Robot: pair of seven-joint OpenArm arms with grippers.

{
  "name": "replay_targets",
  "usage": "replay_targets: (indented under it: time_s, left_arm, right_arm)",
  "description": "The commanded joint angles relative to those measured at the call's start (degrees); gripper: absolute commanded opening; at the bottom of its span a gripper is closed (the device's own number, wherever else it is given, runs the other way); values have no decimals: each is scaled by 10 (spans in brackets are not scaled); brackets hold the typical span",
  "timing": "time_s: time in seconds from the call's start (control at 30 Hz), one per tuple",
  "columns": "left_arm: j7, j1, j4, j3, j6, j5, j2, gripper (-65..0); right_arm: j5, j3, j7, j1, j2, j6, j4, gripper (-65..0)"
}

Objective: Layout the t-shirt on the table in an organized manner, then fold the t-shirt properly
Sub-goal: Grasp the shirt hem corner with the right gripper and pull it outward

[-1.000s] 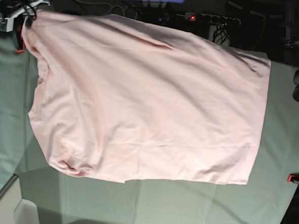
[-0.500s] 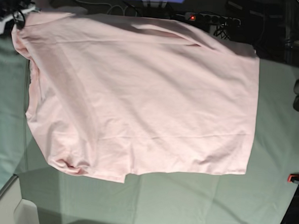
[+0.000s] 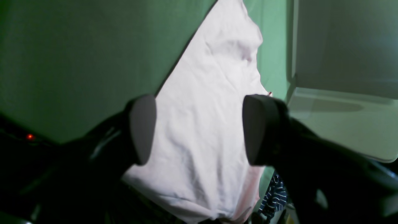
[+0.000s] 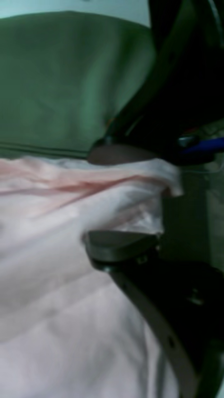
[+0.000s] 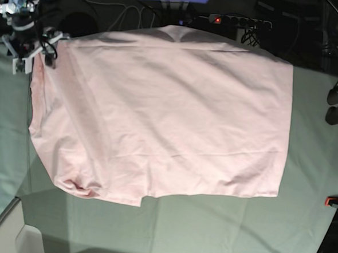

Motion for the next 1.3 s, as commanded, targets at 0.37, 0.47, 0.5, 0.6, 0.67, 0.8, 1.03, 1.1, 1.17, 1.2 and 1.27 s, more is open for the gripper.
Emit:
replay_targets:
  time_s: [0.37, 0.47, 0.5, 0.6, 0.67, 0.8, 1.03, 1.1, 1.17, 1.2, 1.27]
  left_arm:
    - [0, -19, 14, -4, 3, -12, -8, -224]
    - [1, -12, 14, -6, 3, -12, -13, -224]
    - [3, -12, 14, -6, 3, -12, -13, -224]
    - [1, 2, 15, -6, 3, -13, -14, -224]
    - [1, 6, 15, -6, 3, -13, -14, -224]
    - [1, 21, 15, -7, 3, -13, -12, -224]
    - [0, 35, 15, -7, 3, -14, -12, -224]
    - [0, 35, 15, -8, 3, -14, -12, -224]
    - [0, 35, 15, -8, 3, -14, -12, -224]
    - [0, 36, 15, -8, 3, -14, -12, -224]
    - [0, 40, 15, -8, 3, -14, -12, -224]
  right_arm:
    - [-80, -3, 10, 237, 30, -2, -119, -310]
    - [-123, -3, 14, 339, 56, -2, -216, -310]
    - [-133, -3, 15, 372, 65, -2, -249, -310]
    - [-138, -3, 15, 458, 102, -2, -354, -310]
    - [-138, -3, 16, 509, 128, -2, -431, -310]
    - [-138, -3, 70, 579, 172, -2, -581, -310]
    - [-138, -83, 238, 595, 207, -2, -757, -310]
    - [-138, -108, 259, 593, 207, -2, -782, -310]
    - [-138, -119, 270, 593, 207, -2, -803, -314]
    - [-138, -120, 273, 593, 207, -2, -811, -315]
    - [-138, -120, 280, 593, 207, -2, -819, -337]
